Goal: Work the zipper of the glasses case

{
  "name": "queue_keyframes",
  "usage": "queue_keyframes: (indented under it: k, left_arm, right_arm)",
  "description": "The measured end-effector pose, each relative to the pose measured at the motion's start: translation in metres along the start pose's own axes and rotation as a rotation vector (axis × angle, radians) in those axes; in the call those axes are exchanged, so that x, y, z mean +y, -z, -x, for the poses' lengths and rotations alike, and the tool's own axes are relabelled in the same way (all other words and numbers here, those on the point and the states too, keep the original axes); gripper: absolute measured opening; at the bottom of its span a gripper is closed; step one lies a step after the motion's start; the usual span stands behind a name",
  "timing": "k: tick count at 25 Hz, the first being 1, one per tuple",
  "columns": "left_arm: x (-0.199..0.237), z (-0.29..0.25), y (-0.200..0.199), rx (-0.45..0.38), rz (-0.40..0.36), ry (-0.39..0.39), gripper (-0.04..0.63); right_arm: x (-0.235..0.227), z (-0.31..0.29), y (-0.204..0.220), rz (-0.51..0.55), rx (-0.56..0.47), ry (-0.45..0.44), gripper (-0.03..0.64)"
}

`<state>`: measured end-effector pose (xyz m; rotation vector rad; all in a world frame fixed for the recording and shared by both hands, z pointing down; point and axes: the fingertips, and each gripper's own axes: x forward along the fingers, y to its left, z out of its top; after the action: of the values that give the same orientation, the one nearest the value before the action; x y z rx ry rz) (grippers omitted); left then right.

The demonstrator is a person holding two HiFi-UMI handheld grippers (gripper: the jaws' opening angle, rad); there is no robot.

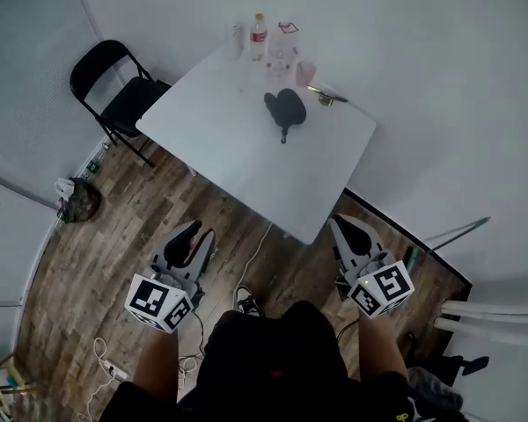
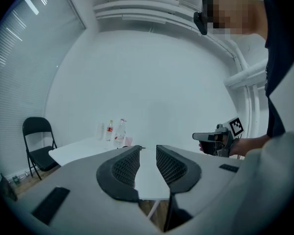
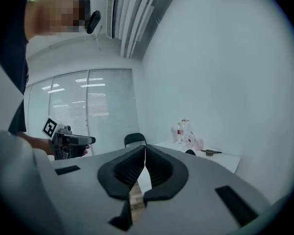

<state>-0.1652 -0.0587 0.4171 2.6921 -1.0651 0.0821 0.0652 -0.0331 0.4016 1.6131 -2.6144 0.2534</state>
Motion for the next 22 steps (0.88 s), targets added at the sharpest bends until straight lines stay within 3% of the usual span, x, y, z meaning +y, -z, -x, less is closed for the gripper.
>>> queue_keyframes:
  k: [8, 15, 22]
  left_arm:
    - [0.038, -0.044, 0.004, 0.016, 0.036, 0.023, 0.121]
    - [0.053, -0.101, -0.007, 0.009, 0.055, -0.037, 0.121]
    - [0.035, -0.188, -0.032, 0.007, -0.027, -0.096, 0.121]
  right_arm:
    - [-0.027, -0.045, 0.005, -0.004, 0.039, 0.016, 0.021]
    - [-0.087, -0.088, -0.002, -0.018, 0.026, -0.032, 0.020]
    - [-0.176, -0.121, -0.015, -0.037, 0.026, -0.102, 0.021]
